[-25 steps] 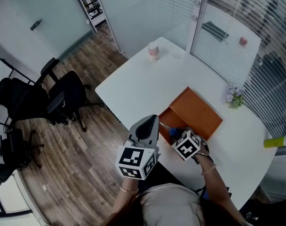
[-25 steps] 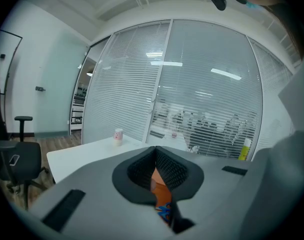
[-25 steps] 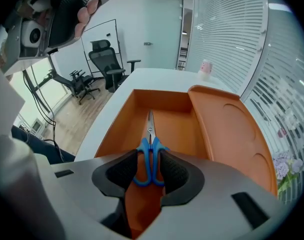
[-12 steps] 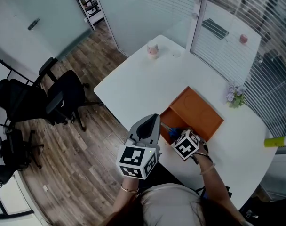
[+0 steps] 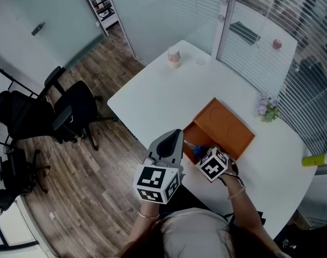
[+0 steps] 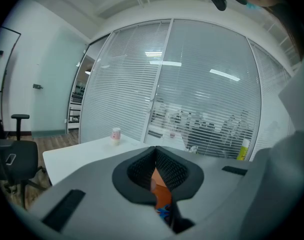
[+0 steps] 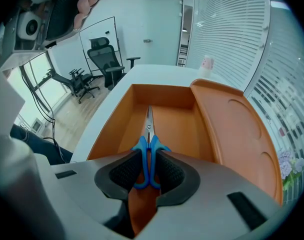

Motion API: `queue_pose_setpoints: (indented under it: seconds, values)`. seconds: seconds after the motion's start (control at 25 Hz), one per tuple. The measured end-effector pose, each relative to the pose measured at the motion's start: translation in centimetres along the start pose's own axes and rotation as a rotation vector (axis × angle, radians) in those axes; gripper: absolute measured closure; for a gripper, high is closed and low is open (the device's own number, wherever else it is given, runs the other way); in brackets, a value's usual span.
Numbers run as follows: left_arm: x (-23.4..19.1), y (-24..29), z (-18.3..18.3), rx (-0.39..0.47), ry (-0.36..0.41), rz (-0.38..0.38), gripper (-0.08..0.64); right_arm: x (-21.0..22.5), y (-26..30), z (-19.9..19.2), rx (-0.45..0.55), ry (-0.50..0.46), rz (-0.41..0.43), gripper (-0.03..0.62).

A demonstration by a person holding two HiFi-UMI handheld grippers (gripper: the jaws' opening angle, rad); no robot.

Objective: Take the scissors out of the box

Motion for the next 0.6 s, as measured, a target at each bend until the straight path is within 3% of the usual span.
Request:
queue_pose_setpoints:
  seconds: [0.6]
  values:
    - [0.3, -1.8, 0.7, 0.025, 0.011, 0.019, 0.541, -0.6, -1.1, 0.1, 0.05, 0.006, -0.021, 0.48]
Point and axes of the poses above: the fingertips, and each gripper's own axes: y forward along the fingers, x to its right, z out of its top, the point moved 2 cm from there along -y, backward along the fingers, and after that the axes turned 7 degrees about y, right-handed, at the moved point
